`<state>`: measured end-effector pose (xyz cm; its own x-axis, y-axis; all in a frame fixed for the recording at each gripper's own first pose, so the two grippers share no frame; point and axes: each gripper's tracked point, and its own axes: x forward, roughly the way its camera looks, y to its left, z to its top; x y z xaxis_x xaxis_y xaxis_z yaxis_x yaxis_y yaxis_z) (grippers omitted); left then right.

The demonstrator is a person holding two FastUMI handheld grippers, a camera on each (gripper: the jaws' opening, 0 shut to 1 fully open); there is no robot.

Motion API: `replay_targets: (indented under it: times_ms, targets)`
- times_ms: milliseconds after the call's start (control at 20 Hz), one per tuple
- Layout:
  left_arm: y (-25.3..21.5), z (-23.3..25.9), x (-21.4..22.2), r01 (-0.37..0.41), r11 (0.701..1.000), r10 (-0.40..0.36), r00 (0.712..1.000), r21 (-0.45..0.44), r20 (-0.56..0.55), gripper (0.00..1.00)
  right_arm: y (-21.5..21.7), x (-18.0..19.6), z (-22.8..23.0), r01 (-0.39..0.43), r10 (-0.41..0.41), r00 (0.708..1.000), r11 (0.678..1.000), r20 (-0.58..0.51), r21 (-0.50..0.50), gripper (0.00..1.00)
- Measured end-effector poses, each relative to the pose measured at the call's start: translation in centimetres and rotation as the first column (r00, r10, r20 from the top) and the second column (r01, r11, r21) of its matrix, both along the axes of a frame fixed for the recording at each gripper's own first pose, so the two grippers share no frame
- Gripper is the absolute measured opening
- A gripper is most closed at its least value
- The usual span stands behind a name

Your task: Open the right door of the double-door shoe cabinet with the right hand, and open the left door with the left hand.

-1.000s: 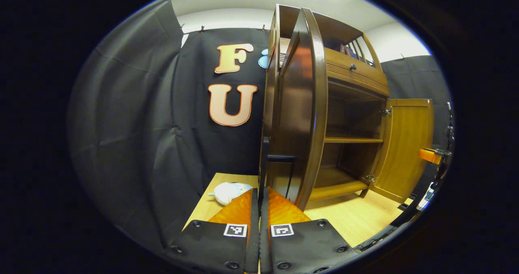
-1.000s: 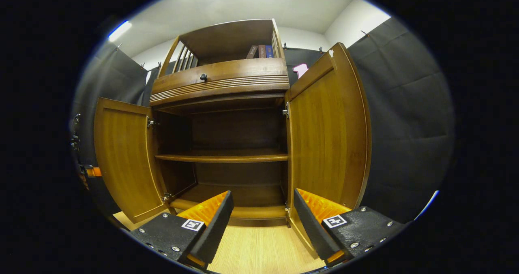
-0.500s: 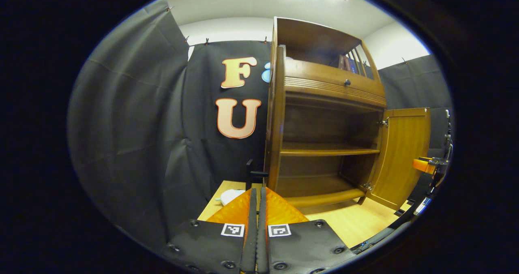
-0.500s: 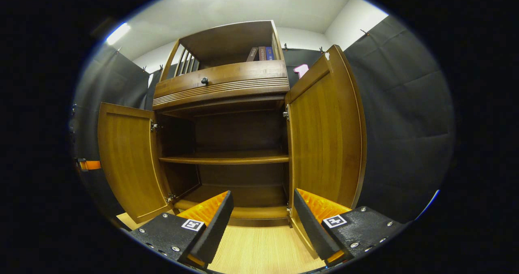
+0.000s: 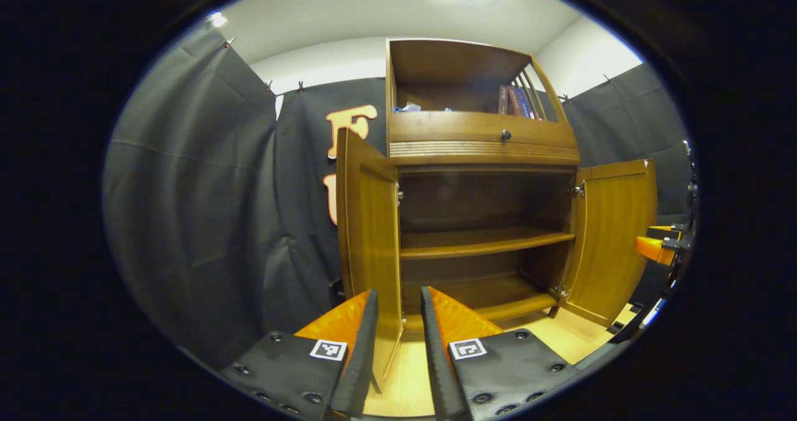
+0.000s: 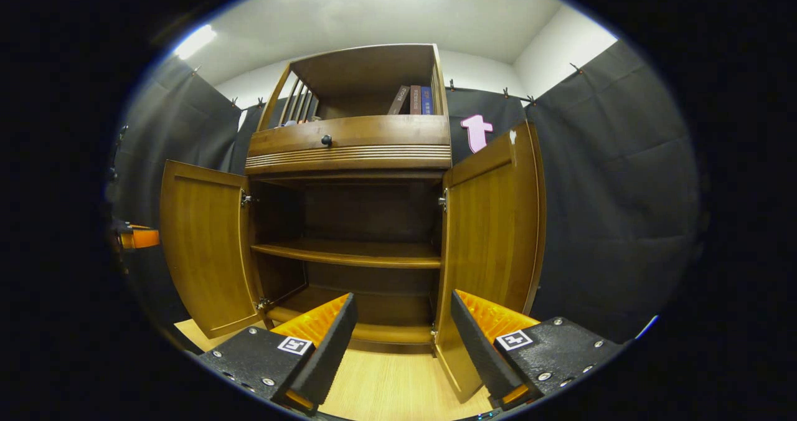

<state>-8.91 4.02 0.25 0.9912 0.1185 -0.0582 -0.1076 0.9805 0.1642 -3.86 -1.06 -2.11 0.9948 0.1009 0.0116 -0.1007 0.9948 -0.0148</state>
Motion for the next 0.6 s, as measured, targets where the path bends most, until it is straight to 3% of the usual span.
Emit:
replay_targets:
  times_ms: [200,250,300,400,450,600]
  targets:
    - [-1.4,1.3,0.6,0.000,0.999,0.001,0.999,-0.046,0.038,0.79,0.0,-0.8,1.3,-0.008,0.007,1.000,1.000,0.016,0.009,0.99]
    - [-1.5,1.5,0.7,0.002,0.998,0.000,0.999,-0.058,0.035,0.82,0.0,-0.9,1.4,-0.007,0.007,1.000,1.000,0.014,0.017,0.86]
    - [-1.7,1.5,0.8,0.001,0.998,0.001,1.000,-0.066,0.031,0.91,-0.1,-1.1,1.7,-0.006,0.005,1.000,1.000,0.017,0.017,0.98]
    - [-1.9,1.9,0.9,0.001,0.998,0.002,0.999,-0.063,0.036,0.99,-0.2,-1.1,2.1,0.000,0.000,1.000,1.000,0.026,0.008,0.99]
    - [-1.8,2.0,0.7,-0.005,0.998,0.007,0.999,-0.056,0.038,0.98,-0.2,-1.2,2.3,0.000,-0.001,1.000,1.000,0.029,0.008,0.92]
    - [-1.5,2.1,0.8,-0.027,0.999,0.028,0.999,-0.042,0.036,0.96,-0.3,-1.3,2.6,0.001,-0.002,0.999,1.000,0.032,0.016,0.92]
